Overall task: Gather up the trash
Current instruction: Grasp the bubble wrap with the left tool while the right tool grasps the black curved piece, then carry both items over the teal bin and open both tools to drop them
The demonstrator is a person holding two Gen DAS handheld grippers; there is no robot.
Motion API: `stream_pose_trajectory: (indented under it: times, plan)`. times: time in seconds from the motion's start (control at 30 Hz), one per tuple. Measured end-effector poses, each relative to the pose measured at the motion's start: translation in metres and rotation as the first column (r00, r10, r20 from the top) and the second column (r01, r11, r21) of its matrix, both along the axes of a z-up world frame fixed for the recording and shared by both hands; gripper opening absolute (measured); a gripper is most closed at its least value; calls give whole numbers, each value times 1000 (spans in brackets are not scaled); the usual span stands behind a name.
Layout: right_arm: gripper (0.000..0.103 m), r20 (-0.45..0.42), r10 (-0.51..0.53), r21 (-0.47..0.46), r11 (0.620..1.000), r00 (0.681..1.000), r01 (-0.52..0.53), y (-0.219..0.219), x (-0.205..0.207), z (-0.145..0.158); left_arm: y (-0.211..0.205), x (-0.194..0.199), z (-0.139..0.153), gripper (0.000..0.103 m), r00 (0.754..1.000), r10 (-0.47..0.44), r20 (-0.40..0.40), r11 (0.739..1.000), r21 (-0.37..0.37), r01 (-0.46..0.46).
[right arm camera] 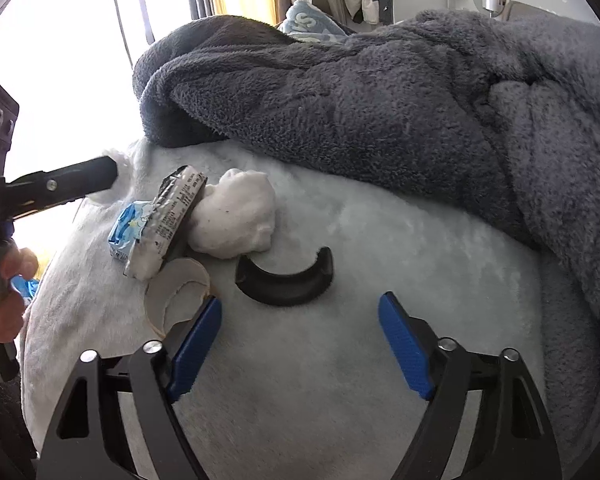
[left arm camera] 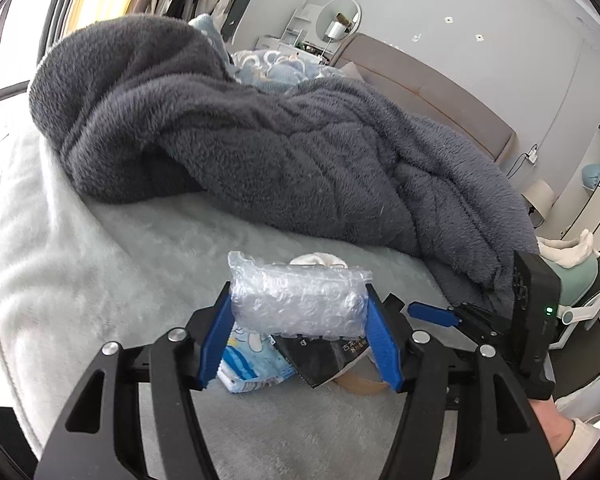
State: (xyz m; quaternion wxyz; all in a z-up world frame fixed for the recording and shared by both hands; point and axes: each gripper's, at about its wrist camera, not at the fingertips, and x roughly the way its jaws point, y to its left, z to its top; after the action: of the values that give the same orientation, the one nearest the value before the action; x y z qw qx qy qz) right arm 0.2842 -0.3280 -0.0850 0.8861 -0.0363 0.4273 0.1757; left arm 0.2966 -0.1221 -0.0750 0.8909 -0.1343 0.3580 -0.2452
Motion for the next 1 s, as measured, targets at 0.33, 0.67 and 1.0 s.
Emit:
stream_pose_trajectory:
  times: [0.33, 0.67, 1.0]
  plan:
    - [63, -69, -75, 46, 996, 995, 78, 1, 21, -6, 17, -17, 13, 64, 998, 2, 55, 999, 51, -5]
    - [49, -73, -102, 45, 993, 992, 106, 15, 35, 4, 39, -25, 19, 64, 995, 56, 78, 993, 100, -63]
    - [49, 38, -151, 27, 988, 988, 150, 23, 31, 40, 69, -33, 16, 64, 989, 130, 66, 979, 147, -139]
